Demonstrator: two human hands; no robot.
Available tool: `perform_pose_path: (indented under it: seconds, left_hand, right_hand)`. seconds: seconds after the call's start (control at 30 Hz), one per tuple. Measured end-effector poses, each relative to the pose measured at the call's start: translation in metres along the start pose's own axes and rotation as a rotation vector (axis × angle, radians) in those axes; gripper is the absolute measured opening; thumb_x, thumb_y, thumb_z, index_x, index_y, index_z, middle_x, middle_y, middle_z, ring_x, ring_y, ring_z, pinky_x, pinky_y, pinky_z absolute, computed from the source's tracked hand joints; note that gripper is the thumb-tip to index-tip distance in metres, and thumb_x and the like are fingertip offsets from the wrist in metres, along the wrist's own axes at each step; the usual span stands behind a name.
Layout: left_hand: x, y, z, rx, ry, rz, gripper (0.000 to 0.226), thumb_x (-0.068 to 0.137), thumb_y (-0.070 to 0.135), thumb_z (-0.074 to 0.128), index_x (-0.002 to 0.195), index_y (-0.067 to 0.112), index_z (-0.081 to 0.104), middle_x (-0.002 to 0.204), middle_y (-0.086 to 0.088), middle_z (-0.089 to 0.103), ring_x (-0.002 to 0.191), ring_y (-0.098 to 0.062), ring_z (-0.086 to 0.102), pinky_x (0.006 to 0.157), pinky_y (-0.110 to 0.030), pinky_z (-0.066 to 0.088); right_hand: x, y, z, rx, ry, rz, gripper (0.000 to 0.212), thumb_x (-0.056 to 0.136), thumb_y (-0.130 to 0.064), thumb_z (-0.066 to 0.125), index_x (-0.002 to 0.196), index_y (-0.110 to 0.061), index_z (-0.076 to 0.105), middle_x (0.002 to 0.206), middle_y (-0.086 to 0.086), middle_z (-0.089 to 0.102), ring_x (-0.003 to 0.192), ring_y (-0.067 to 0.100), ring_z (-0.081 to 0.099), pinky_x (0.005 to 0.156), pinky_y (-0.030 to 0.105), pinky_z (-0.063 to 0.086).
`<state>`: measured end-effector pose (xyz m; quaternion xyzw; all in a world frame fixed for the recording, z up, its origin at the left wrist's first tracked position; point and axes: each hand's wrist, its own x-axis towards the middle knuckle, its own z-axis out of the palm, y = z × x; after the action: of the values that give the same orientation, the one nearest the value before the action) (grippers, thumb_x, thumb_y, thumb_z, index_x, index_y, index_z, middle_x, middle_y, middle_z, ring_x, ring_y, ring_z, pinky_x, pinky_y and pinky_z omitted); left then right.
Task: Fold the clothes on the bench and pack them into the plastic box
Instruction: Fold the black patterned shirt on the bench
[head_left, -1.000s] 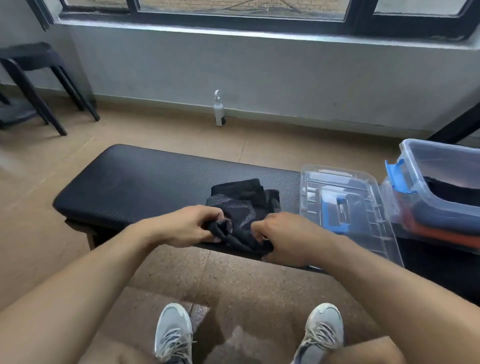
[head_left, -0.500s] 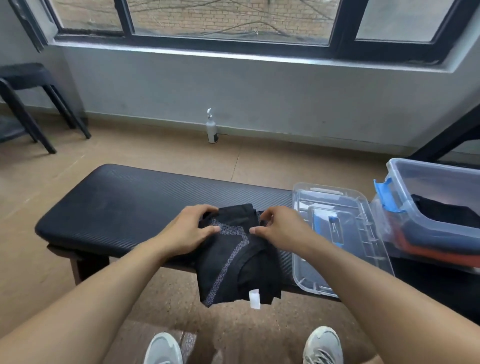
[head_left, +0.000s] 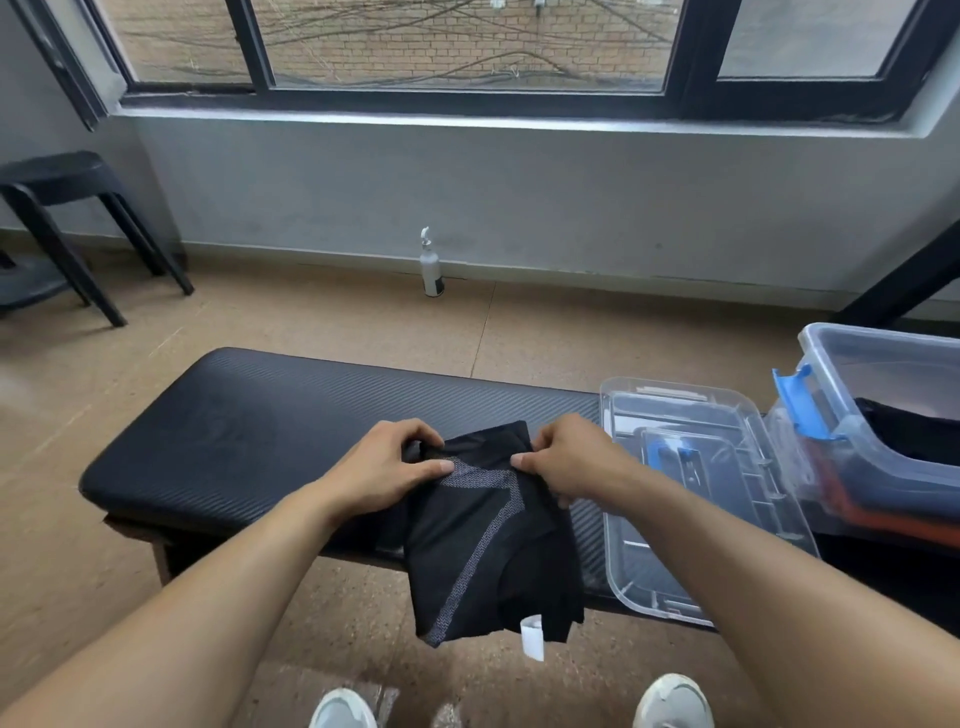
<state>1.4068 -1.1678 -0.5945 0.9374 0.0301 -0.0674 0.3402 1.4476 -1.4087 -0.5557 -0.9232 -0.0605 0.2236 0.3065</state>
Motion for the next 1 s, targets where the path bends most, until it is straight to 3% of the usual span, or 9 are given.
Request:
perform_pose_path:
  seconds: [0.13,0.23,0.3,0.4,0.5,0.63,0.8,0.93,1.0]
  left_hand:
    - [0.004,-0.006,0.0,-0.005,-0.019,0.013,0.039,0.078,0.059,0.079,0.108,0.037,0.068,0.118,0.013,0.061,0.108,0.0,0.056,0.095,-0.026,0.047]
    - [0.004,-0.009,-0.001,0.0,-0.041,-0.006,0.049,0.066,0.066,0.082,0.105,0.04,0.065,0.123,0.009,0.06,0.115,-0.007,0.055,0.103,-0.033,0.047]
    - [0.004,-0.008,-0.001,0.023,0.003,-0.029,0.059,0.06,0.067,0.084,0.106,0.038,0.061,0.117,0.009,0.061,0.111,-0.008,0.057,0.1,-0.035,0.049]
    - [0.004,-0.001,-0.004,0.07,0.014,-0.188,0.06,0.06,0.07,0.085,0.098,0.031,0.06,0.098,0.011,0.068,0.094,-0.007,0.063,0.081,-0.031,0.049]
    - [0.003,0.005,0.002,0.011,-0.036,-0.234,0.043,0.067,0.053,0.089,0.09,0.025,0.067,0.086,0.008,0.074,0.087,-0.009,0.068,0.077,-0.027,0.051]
    - [-0.004,0.009,0.008,-0.256,-0.007,-0.234,0.044,0.074,0.027,0.091,0.108,0.022,0.065,0.078,0.007,0.074,0.072,-0.005,0.066,0.07,-0.02,0.046]
    - [-0.01,0.015,0.009,-0.363,-0.15,-0.262,0.062,0.069,0.025,0.094,0.122,0.019,0.063,0.071,0.01,0.069,0.066,-0.001,0.065,0.076,-0.025,0.047]
    - [-0.011,0.029,0.012,-0.294,-0.124,-0.286,0.025,0.075,0.032,0.089,0.091,0.023,0.072,0.075,0.01,0.068,0.066,-0.002,0.061,0.063,-0.018,0.043]
    - [-0.012,0.031,0.011,-0.345,-0.137,-0.264,0.017,0.079,0.027,0.087,0.082,0.022,0.071,0.078,0.008,0.071,0.07,-0.006,0.063,0.065,-0.02,0.046]
  right_hand:
    - [-0.002,0.008,-0.009,0.036,-0.096,0.056,0.027,0.098,-0.02,0.061,0.073,-0.012,0.056,0.059,0.013,0.066,0.051,0.026,0.069,0.064,0.037,0.059]
    - [-0.001,0.011,-0.009,-0.15,-0.087,0.063,0.02,0.096,-0.01,0.055,0.076,-0.013,0.054,0.072,0.01,0.068,0.063,0.025,0.071,0.051,0.024,0.054]
    - [0.0,0.012,-0.007,-0.315,0.004,0.039,0.007,0.092,-0.014,0.061,0.097,-0.013,0.055,0.094,0.01,0.068,0.082,0.027,0.07,0.059,0.026,0.053]
    - [0.005,0.01,-0.002,-0.391,0.098,-0.06,0.07,0.086,-0.041,0.074,0.142,-0.019,0.039,0.136,0.008,0.056,0.124,0.031,0.056,0.099,0.043,0.049]
    - [0.015,0.007,0.007,-0.464,0.101,-0.216,0.083,0.087,-0.058,0.066,0.155,-0.029,0.029,0.153,0.002,0.041,0.143,0.029,0.035,0.115,0.047,0.035]
    - [0.025,0.008,0.01,-0.572,-0.021,-0.245,0.079,0.086,-0.066,0.062,0.152,-0.03,0.039,0.148,0.002,0.048,0.138,0.029,0.04,0.113,0.045,0.032]
    - [0.022,0.001,0.001,-0.531,-0.146,-0.226,0.09,0.063,-0.066,0.083,0.138,-0.025,0.055,0.133,0.0,0.065,0.125,0.029,0.057,0.103,0.039,0.043]
    - [0.021,-0.002,-0.001,-0.503,-0.202,-0.22,0.058,0.061,-0.057,0.089,0.097,-0.016,0.067,0.091,0.003,0.071,0.089,0.027,0.065,0.075,0.033,0.051]
    - [0.018,-0.002,-0.005,-0.457,-0.218,-0.245,0.052,0.066,-0.051,0.089,0.099,-0.017,0.068,0.093,0.001,0.072,0.087,0.024,0.065,0.074,0.032,0.051]
